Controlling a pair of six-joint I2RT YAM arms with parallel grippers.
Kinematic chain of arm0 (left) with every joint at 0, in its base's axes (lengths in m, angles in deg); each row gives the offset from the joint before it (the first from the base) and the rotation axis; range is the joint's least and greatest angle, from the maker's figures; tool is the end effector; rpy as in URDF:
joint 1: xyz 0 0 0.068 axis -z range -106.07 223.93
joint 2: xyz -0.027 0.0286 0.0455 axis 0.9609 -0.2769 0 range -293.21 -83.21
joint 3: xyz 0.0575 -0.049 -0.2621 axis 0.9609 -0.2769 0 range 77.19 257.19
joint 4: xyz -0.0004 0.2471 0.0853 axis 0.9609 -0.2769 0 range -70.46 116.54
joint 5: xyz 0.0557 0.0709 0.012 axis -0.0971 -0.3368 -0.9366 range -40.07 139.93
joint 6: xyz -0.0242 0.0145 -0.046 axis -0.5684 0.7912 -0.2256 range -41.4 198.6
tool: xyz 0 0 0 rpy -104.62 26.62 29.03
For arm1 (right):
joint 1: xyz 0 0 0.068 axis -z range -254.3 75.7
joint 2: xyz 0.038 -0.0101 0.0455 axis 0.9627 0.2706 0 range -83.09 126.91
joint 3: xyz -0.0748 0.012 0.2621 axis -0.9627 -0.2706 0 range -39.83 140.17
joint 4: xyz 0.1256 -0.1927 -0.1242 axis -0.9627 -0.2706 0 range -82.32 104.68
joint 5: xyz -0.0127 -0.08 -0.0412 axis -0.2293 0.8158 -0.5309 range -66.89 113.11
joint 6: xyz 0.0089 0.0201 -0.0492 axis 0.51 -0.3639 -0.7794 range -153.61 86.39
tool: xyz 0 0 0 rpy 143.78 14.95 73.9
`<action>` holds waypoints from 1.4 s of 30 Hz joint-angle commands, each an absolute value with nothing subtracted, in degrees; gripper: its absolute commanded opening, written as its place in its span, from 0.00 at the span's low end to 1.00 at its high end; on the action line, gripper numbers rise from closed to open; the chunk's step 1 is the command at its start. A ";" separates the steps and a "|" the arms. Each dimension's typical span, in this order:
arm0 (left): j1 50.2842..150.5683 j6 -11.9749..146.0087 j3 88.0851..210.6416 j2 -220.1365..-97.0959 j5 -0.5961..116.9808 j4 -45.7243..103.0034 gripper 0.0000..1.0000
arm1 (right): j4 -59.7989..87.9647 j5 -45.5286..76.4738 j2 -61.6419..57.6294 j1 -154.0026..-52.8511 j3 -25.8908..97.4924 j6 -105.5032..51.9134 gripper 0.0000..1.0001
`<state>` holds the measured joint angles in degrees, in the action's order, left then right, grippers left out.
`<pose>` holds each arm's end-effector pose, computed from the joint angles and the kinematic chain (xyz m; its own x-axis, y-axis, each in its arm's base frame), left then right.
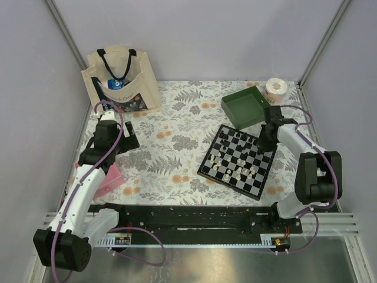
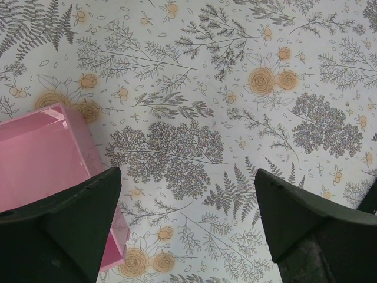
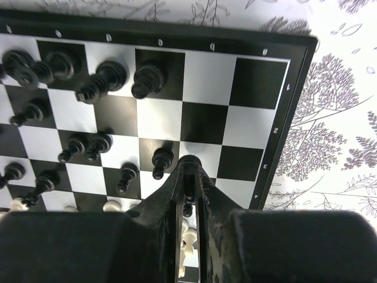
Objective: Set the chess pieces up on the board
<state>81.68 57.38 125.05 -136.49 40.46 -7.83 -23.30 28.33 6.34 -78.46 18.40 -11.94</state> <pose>0.1946 -0.0206 0.2917 -0.5939 -0.2794 -0.7544 -0.2223 0.9582 -0.1799 0.2963 0.0183 0.1997 -0.8811 0.3047 -0.3618 0.3071 0.9502 0.0523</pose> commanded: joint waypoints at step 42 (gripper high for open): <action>81.49 58.21 127.55 -138.49 42.20 -6.42 0.99 | -19.42 27.60 16.49 -72.19 28.11 -12.51 0.19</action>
